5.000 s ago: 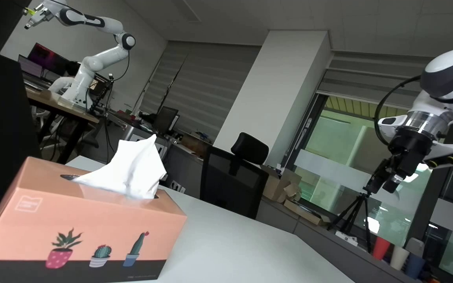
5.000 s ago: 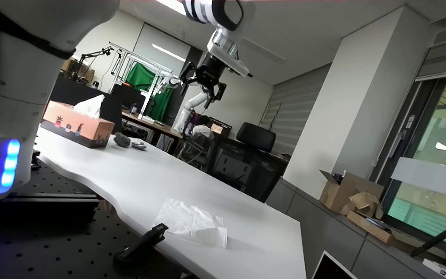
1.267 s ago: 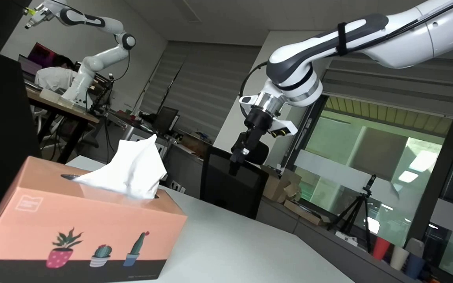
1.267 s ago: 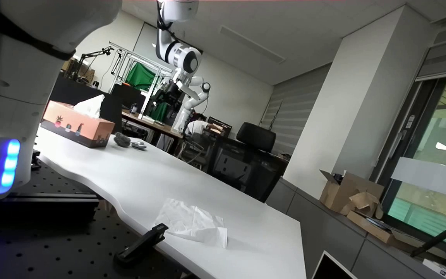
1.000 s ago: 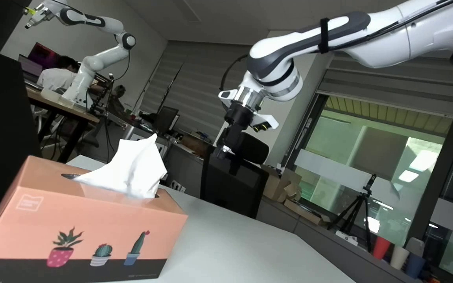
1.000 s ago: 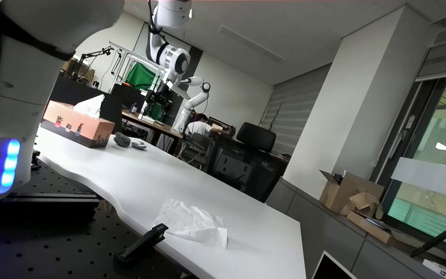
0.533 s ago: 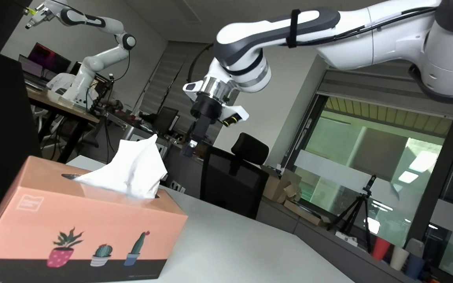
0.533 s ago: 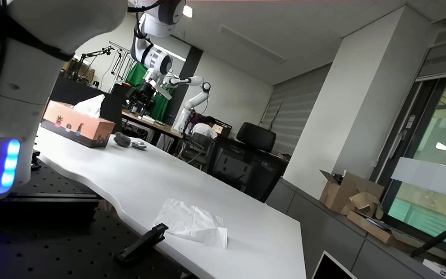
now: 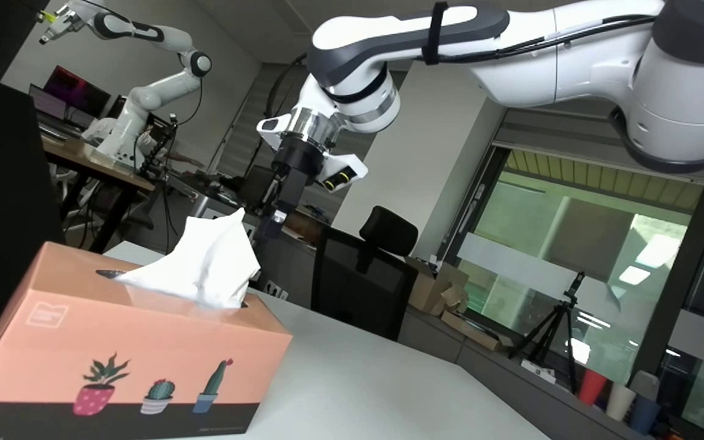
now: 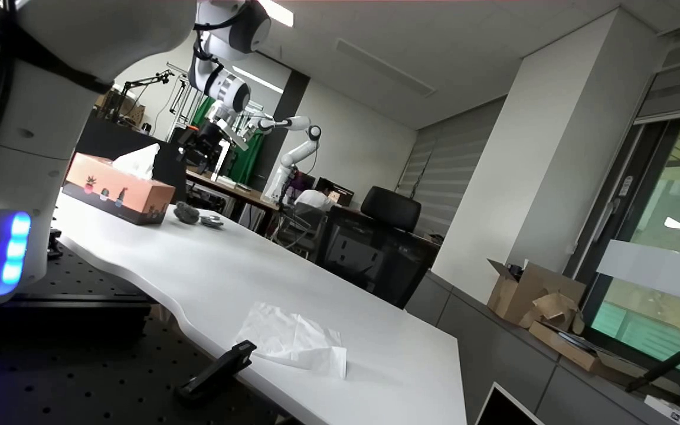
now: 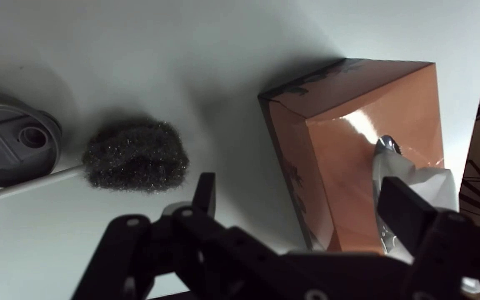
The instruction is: Take a tissue out of the box and put it on the table
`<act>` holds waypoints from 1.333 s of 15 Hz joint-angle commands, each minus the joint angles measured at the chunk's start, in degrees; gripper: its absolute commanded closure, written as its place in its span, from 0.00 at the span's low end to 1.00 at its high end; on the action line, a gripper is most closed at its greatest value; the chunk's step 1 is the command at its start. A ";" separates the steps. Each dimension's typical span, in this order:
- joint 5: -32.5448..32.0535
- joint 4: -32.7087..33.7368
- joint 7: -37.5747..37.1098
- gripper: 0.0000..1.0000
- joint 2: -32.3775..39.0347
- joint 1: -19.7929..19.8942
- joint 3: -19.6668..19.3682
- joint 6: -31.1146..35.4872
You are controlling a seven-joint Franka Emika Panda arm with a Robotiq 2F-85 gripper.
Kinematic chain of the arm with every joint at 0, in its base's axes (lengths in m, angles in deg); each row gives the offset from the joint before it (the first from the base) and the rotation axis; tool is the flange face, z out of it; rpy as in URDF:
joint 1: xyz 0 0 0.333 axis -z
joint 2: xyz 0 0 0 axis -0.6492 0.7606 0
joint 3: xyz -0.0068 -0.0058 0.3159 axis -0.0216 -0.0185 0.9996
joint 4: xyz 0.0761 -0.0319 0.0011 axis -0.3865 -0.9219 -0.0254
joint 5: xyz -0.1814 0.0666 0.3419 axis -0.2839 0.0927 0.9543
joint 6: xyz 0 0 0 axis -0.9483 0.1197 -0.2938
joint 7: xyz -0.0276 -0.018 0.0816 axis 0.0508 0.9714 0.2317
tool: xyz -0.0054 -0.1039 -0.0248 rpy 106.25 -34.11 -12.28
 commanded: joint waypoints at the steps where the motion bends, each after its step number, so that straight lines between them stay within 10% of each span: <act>1: 0.00 0.04 0.09 0.00 0.00 0.08 0.00 -0.03; 20: 0.34 9.39 -0.73 0.00 3.45 -4.21 1.87 -9.36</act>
